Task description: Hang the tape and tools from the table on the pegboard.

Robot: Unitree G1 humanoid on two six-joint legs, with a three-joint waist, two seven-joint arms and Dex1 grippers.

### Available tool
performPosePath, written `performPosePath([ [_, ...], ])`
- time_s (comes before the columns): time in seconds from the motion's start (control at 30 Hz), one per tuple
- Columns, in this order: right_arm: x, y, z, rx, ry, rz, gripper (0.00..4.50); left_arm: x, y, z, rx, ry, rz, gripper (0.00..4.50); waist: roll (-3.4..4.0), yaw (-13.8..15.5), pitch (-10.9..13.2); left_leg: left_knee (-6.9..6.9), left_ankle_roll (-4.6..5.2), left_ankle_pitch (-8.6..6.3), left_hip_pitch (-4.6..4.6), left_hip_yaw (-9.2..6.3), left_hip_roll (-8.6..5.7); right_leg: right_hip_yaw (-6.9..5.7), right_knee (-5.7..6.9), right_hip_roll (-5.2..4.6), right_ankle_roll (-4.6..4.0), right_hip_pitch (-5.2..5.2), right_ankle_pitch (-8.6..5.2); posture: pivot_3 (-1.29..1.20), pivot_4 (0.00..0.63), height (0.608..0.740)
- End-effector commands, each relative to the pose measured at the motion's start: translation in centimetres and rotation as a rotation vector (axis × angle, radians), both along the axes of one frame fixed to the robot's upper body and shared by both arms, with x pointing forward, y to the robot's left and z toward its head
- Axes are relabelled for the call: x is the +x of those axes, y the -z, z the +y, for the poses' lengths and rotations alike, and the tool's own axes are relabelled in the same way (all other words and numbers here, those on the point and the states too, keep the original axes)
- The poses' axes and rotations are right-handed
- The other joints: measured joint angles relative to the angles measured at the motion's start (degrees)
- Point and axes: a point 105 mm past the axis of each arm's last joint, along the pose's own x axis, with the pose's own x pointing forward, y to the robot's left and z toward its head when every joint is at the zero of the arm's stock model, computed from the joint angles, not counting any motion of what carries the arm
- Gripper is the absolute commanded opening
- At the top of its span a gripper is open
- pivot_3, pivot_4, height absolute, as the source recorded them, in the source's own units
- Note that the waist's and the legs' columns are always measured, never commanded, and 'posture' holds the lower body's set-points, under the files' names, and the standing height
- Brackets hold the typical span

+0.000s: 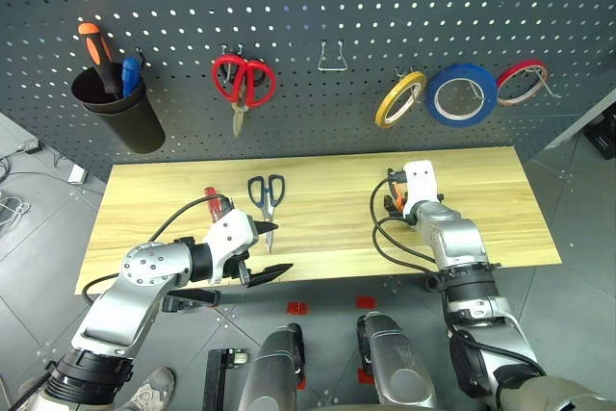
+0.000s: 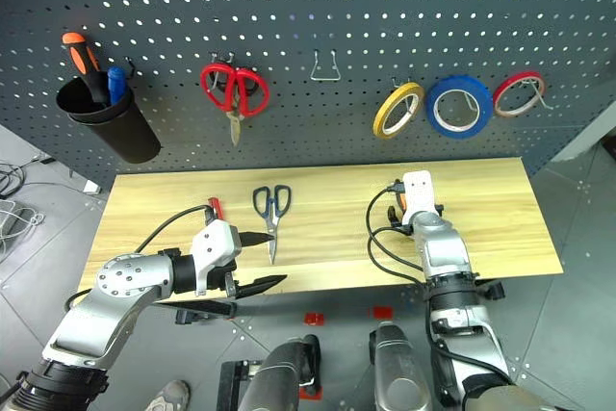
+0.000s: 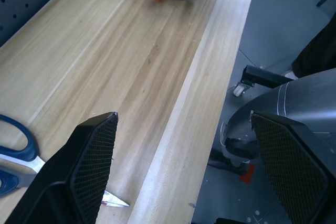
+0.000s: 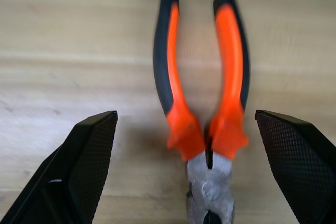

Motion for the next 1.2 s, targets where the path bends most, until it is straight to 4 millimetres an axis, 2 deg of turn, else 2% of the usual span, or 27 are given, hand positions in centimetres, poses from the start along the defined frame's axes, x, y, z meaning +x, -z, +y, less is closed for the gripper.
performPosePath([
  [0.03, 1.2, -0.5, 0.0, 0.006, 0.0, -0.02, 4.48, 0.0, -0.3, -0.2, -0.001, 0.009, -0.019, 4.26, 0.0, -0.4, 0.0, 0.0, 0.02, 0.0, 0.01, 0.02, 0.0, 0.01, 0.0, 0.0, 0.0, 0.0, 0.0, -0.3, 0.27, 0.74],
  [0.37, 2.3, 1.2, -0.2, 0.01, -0.038, 0.077, 4.48, 0.2, -0.2, 0.0, 0.0, -0.006, -0.03, 4.26, -0.08, -1.2, -0.1, 0.0, 0.2, -0.04, 0.04, 0.06, 0.04, 0.02, 0.03, 0.05, 0.03, 0.03, 0.03, -0.3, 0.264, 0.74],
  [0.47, 2.3, 1.6, -0.6, 0.015, -0.026, 0.094, 3.93, 0.2, -0.2, -0.1, -0.007, -0.012, -0.033, 4.26, -0.15, -1.2, -0.3, 0.01, 0.2, -0.04, 0.04, 0.08, 0.04, 0.03, 0.03, 0.05, 0.03, 0.05, 0.03, -0.3, 0.261, 0.74],
  [0.57, 2.6, 1.3, -0.5, 0.018, -0.036, 0.075, 2.96, 0.1, -0.4, 0.1, -0.043, -0.034, -0.029, 4.26, -0.22, -1.1, -0.4, 0.03, 0.2, -0.04, 0.04, 0.07, 0.04, 0.02, 0.02, 0.05, 0.04, 0.06, 0.04, -0.29, 0.262, 0.74],
  [0.63, 3.0, 0.2, 0.0, 0.009, -0.072, 0.016, 2.77, -0.1, -0.7, 0.3, -0.084, -0.059, -0.039, 4.26, -0.22, -1.1, -0.4, 0.03, 0.2, -0.04, 0.04, 0.07, 0.04, 0.04, 0.02, 0.05, 0.04, 0.07, 0.04, -0.29, 0.263, 0.74],
  [0.7, 3.1, -1.5, 1.0, 0.008, -0.124, -0.076, 2.77, -0.5, -1.1, 0.7, -0.151, -0.086, -0.021, 4.26, -0.21, -1.1, -0.4, 0.03, 0.19, -0.04, 0.03, 0.08, 0.05, 0.05, 0.02, 0.04, 0.04, 0.04, 0.04, -0.28, 0.263, 0.74],
  [0.77, 1.8, -3.1, 2.7, 0.046, -0.179, -0.153, 2.77, -0.9, -1.6, 1.4, -0.208, -0.128, -0.021, 4.26, -0.2, -0.9, -0.4, 0.01, 0.18, -0.03, -0.01, 0.08, 0.09, 0.07, 0.01, 0.05, 0.04, 0.0, 0.04, -0.28, 0.266, 0.74],
  [0.87, -1.8, -6.4, 6.5, 0.085, -0.368, -0.338, 2.77, -0.8, -2.5, 2.6, -0.291, -0.22, -0.05, 4.26, -0.16, -0.7, -0.4, -0.01, 0.18, -0.04, -0.14, 0.09, 0.21, 0.07, -0.01, 0.14, 0.04, -0.12, 0.04, -0.28, 0.277, 0.74],
  [0.9, -2.6, -7.2, 7.1, 0.089, -0.405, -0.378, 2.77, -0.8, -2.7, 2.7, -0.31, -0.236, -0.052, 4.26, -0.17, -0.8, -0.4, 0.0, 0.19, -0.05, -0.18, 0.1, 0.29, 0.11, -0.02, 0.21, 0.04, -0.17, 0.04, -0.28, 0.277, 0.74],
  [0.97, -5.7, -11.1, 9.9, 0.157, -0.535, -0.591, 2.77, -0.5, -4.2, 3.4, -0.359, -0.289, -0.126, 4.26, -0.15, -0.7, -0.4, 0.02, 0.19, -0.06, -0.15, 0.22, 0.39, 0.29, 0.0, 0.36, -0.03, -0.22, 0.12, -0.26, 0.287, 0.74],
  [1.03, -8.5, -14.7, 11.7, 0.21, -0.631, -0.773, 2.77, -0.3, -5.7, 3.9, -0.413, -0.337, -0.188, 4.26, -0.16, -0.4, -0.4, 0.03, 0.19, -0.06, -0.12, 0.24, 0.47, 0.36, 0.0, 0.46, -0.04, -0.24, 0.17, -0.25, 0.293, 0.74],
  [1.1, -9.5, -17.4, 12.6, 0.225, -0.67, -0.894, 2.77, -0.1, -6.8, 4.0, -0.456, -0.361, -0.206, 4.26, -0.18, -0.1, -0.4, 0.03, 0.17, -0.07, -0.1, 0.27, 0.61, 0.47, -0.02, 0.65, -0.01, -0.28, 0.21, -0.25, 0.3, 0.74],
  [1.2, -9.0, -21.8, 13.7, 0.238, -0.682, -1.066, 2.77, -0.2, -7.8, 3.6, -0.458, -0.336, -0.227, 4.26, -0.2, 0.4, -0.4, 0.05, 0.14, -0.06, 0.03, 0.36, 0.67, 0.57, -0.03, 0.77, -0.04, -0.24, 0.27, -0.24, 0.301, 0.74],
])
